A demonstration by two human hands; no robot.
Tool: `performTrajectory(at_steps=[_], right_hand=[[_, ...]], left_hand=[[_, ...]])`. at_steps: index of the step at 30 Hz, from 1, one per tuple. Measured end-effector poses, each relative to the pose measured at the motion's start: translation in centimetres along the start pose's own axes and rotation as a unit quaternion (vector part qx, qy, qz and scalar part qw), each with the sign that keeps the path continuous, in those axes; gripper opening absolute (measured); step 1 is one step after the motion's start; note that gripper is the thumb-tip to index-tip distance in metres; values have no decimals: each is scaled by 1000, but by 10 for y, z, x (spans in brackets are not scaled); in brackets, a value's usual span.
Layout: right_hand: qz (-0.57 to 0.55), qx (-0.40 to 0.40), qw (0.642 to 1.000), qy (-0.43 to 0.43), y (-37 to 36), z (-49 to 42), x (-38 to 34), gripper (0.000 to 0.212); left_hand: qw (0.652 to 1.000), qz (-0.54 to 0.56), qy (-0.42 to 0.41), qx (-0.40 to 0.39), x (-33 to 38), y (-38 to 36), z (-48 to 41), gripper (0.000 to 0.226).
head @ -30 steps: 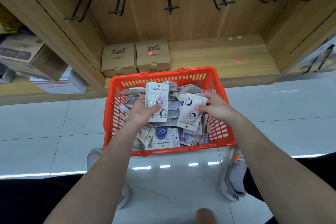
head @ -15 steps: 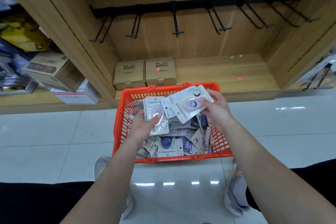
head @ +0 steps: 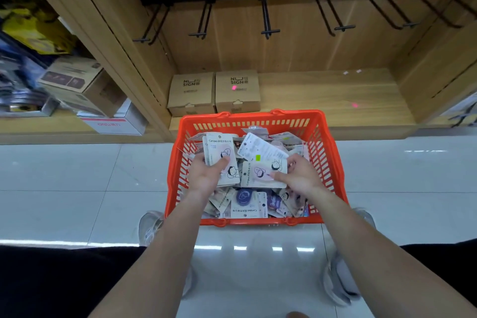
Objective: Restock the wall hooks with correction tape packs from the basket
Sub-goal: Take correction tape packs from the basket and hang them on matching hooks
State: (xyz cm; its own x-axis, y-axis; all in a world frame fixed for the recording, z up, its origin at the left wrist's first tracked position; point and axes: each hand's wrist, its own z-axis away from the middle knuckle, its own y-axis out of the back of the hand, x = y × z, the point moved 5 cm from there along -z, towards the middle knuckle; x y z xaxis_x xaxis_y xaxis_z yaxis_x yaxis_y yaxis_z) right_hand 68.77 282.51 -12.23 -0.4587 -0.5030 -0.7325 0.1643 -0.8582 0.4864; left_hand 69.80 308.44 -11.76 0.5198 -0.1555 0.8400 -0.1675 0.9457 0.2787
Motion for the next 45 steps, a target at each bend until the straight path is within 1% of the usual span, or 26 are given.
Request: performTrajectory(at_steps=[2, 5, 6, 8, 9, 11, 13, 16, 17, 18, 21, 23, 26, 28, 29, 30, 32, 33, 34, 35, 37, 39, 40, 42, 43, 45], right_hand=[[-21, -12, 1000, 12, 9, -1, -6, 35], [-141, -12, 990, 9, 24, 1, -12, 31], [-181, -6, 983, 12, 29, 3, -13, 31], [-238, 5, 971, 26, 35, 6, -15, 34], [-254, 8, 967, 33, 36, 8, -16, 35], [-281, 5, 959, 42, 33, 12, -21, 32], [-291, -19, 956, 39, 22, 15, -25, 29], [-271, -61, 960, 28, 0, 25, -34, 33], [-258, -72, 963, 25, -7, 28, -35, 32], [-236, -83, 968, 26, -15, 29, -37, 30], [-157, -99, 982, 47, -32, 29, -42, 27], [-108, -73, 989, 67, -33, 23, -43, 24], [-32, 47, 992, 108, -13, 4, -37, 16], [49, 104, 985, 129, 0, -12, -30, 25], [81, 109, 982, 130, 2, -19, -27, 30], [94, 97, 984, 117, 3, -25, -24, 36], [89, 54, 992, 74, -3, -33, -20, 43], [89, 40, 993, 64, -9, -36, -20, 37], [93, 33, 993, 61, -14, -38, -20, 25], [87, 29, 994, 67, -20, -39, -22, 16], [43, 3, 995, 92, -33, -41, -24, 18], [7, -40, 992, 117, -44, -36, -30, 11], [3, -58, 991, 124, -48, -33, -33, 11], [-19, -70, 990, 120, -56, -32, -30, 11], [-36, -72, 991, 107, -60, -33, -25, 18], [-63, -88, 992, 63, -68, -35, -15, 38]], left_hand=[[1000, 15, -5, 8, 5, 1, 0, 34], [999, 36, -15, 10, 13, 1, 2, 25], [999, 35, -16, 10, 13, 0, 2, 26], [999, 29, -16, 2, 13, -3, 5, 37], [1000, 27, -13, -5, 13, -6, 8, 41], [999, 38, -9, -19, 12, -14, 14, 40], [998, 53, -8, -27, 12, -20, 22, 42], [996, 77, -14, -42, 15, -27, 31, 69], [995, 86, -14, -50, 16, -28, 33, 75], [994, 91, -15, -59, 16, -29, 33, 76], [992, 86, -31, -90, 20, -30, 36, 63], [994, 69, -36, -75, 16, -24, 29, 53], [998, 47, -16, -46, 14, -13, 22, 48], [998, 21, -21, -46, 11, -8, 14, 51], [998, 13, -22, -50, 10, -7, 11, 52], [998, 8, -21, -55, 10, -6, 7, 52], [998, 3, -24, -62, 9, -6, 1, 52], [998, 0, -28, -62, 10, -6, -1, 52], [998, -4, -36, -60, 9, -6, -4, 51], [997, -7, -44, -55, 10, -5, -6, 51], [997, -15, -61, -43, 10, -5, -10, 53], [996, -37, -68, -35, 11, -7, -12, 54], [996, -45, -68, -32, 12, -9, -12, 53], [996, -52, -72, -29, 12, -13, -11, 52], [996, -52, -74, -25, 12, -14, -10, 51], [996, -48, -81, -14, 14, -14, -8, 51]])
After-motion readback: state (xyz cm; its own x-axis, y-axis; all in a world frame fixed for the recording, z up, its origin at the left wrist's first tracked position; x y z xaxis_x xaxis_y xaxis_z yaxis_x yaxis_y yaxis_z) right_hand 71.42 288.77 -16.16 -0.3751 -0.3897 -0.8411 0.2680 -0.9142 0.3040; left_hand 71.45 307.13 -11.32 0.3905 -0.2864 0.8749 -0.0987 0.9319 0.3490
